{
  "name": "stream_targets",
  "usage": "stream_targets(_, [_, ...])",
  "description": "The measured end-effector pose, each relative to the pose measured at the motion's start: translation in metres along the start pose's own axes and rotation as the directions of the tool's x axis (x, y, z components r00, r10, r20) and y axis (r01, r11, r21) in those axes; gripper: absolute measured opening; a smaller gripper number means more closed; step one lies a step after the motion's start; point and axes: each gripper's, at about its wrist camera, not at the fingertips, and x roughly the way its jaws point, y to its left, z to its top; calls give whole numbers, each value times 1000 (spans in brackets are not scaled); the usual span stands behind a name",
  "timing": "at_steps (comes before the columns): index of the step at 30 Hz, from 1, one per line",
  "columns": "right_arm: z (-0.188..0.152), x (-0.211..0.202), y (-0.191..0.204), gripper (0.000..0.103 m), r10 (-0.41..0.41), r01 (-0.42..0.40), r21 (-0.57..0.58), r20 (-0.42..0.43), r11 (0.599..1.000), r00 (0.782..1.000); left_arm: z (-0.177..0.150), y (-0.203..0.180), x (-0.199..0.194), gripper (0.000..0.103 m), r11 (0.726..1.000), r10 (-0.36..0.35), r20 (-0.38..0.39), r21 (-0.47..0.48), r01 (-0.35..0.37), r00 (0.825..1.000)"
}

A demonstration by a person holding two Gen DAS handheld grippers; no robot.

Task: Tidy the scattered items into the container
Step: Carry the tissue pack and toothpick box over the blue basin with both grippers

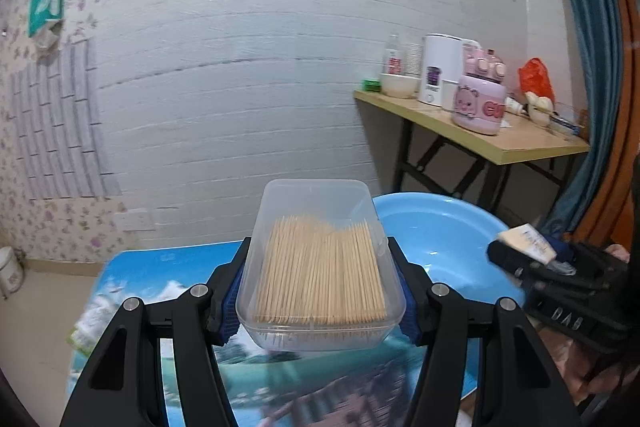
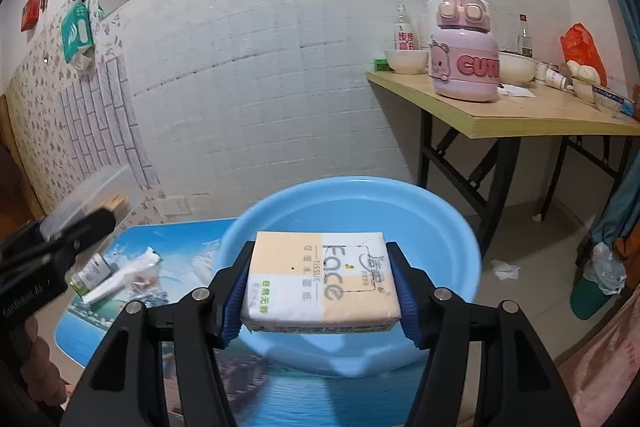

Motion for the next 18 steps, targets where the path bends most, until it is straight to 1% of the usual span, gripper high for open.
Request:
stream_targets(2, [-2,-2,-6,63,-16,16,-1,-5,1000,1000,2,-11,9,59,1000,-25,-9,9,25,1000])
stream_targets(5, [0,4,-20,63,-33,33,6,-15,999,999,4,-35,28,59,997,-61,-25,51,62,998])
stream_targets(8, [0,13,-32,63,-43,44,13,-32,999,999,7,-50,47,59,994,-90,-48,58,93,995])
stream_targets(12, [-3,27,-43,63,-47,49,29,-54,998,997,12,-61,76,59,992,-107,-79,57,112,991])
stream_targets(15, [-3,33,-48,63,-46,48,32,-57,998,997,15,-69,97,59,992,-106,-93,63,112,990])
stream_targets(18, [-3,39,-50,63,-47,49,30,-62,998,997,13,-72,111,60,991,-102,-123,70,111,987])
